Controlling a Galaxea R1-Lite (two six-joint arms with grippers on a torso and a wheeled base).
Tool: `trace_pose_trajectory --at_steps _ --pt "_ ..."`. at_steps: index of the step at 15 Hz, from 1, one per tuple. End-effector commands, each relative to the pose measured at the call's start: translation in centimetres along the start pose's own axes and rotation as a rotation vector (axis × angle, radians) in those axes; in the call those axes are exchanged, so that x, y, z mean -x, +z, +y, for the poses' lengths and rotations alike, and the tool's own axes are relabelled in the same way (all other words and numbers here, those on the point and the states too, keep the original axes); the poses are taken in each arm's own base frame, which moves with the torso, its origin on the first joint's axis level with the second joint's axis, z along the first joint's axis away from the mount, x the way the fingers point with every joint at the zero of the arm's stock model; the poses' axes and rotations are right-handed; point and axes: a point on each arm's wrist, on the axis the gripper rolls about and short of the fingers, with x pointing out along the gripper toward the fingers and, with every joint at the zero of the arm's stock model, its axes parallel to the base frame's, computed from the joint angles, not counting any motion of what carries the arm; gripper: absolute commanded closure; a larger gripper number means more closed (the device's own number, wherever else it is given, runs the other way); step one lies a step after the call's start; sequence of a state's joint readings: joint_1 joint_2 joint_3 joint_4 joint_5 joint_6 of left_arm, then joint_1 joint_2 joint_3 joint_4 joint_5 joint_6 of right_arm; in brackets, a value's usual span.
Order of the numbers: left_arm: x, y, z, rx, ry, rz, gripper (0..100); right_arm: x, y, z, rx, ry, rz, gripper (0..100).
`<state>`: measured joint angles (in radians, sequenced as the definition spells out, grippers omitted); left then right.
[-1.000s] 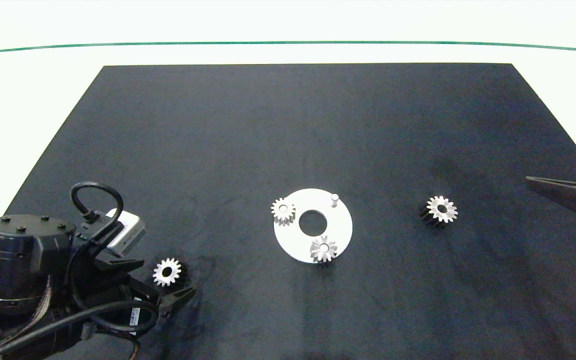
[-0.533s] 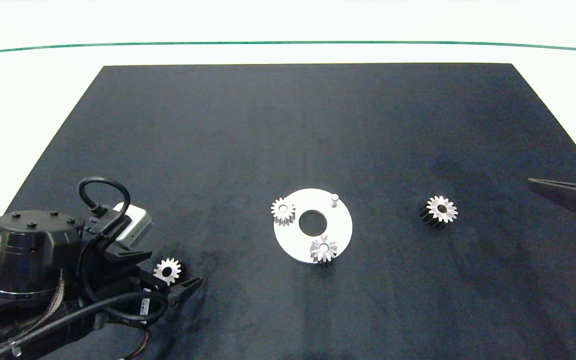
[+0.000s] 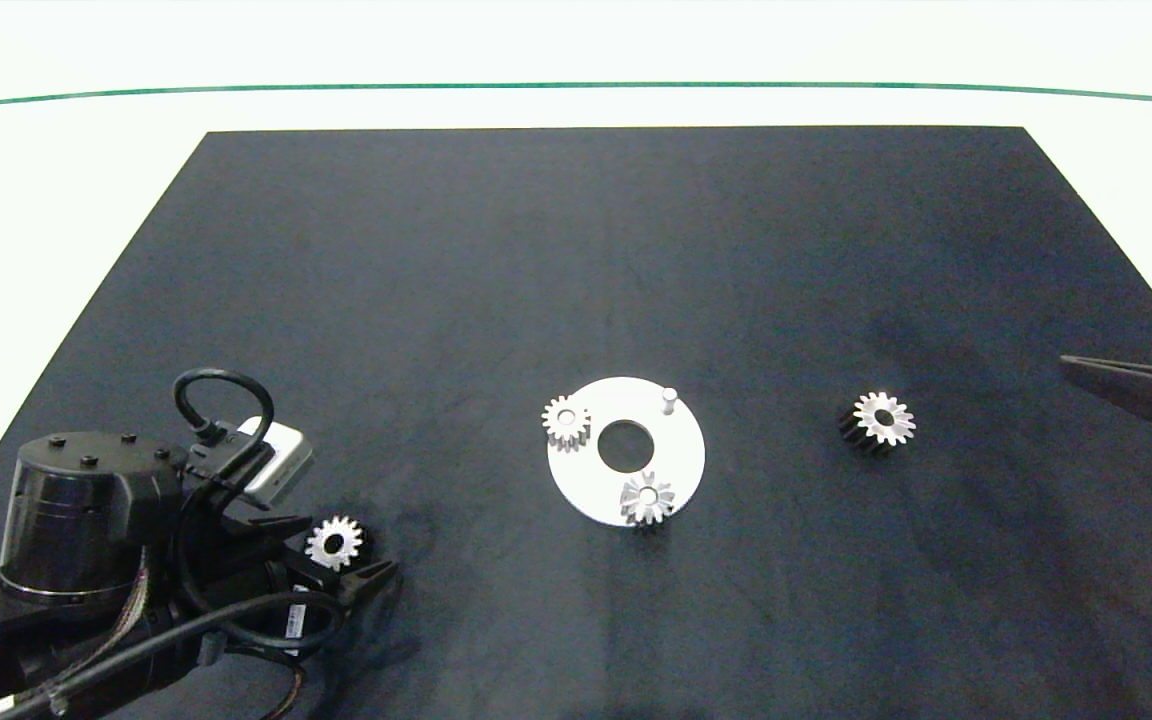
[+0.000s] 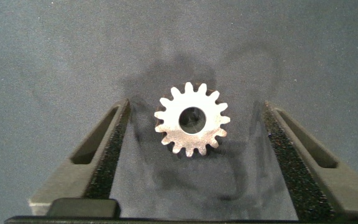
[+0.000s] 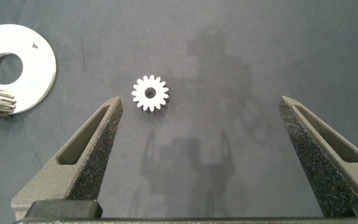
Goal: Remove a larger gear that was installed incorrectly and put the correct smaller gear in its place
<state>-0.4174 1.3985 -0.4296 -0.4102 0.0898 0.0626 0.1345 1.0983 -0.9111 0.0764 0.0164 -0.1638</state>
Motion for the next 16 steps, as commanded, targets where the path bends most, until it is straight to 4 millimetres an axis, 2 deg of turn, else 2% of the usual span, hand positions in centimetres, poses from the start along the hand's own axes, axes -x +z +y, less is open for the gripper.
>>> trace_pose_trajectory --at_steps 1,16 --pt "0.02 -0.06 0.00 0.000 0.001 0.000 22 0.00 0.00 0.01 0.002 0.001 0.000 0" --pt "-0.01 -0.16 -0.03 -0.003 0.001 0.001 52 0.27 0.14 0.01 0.003 -0.001 -0.011 0"
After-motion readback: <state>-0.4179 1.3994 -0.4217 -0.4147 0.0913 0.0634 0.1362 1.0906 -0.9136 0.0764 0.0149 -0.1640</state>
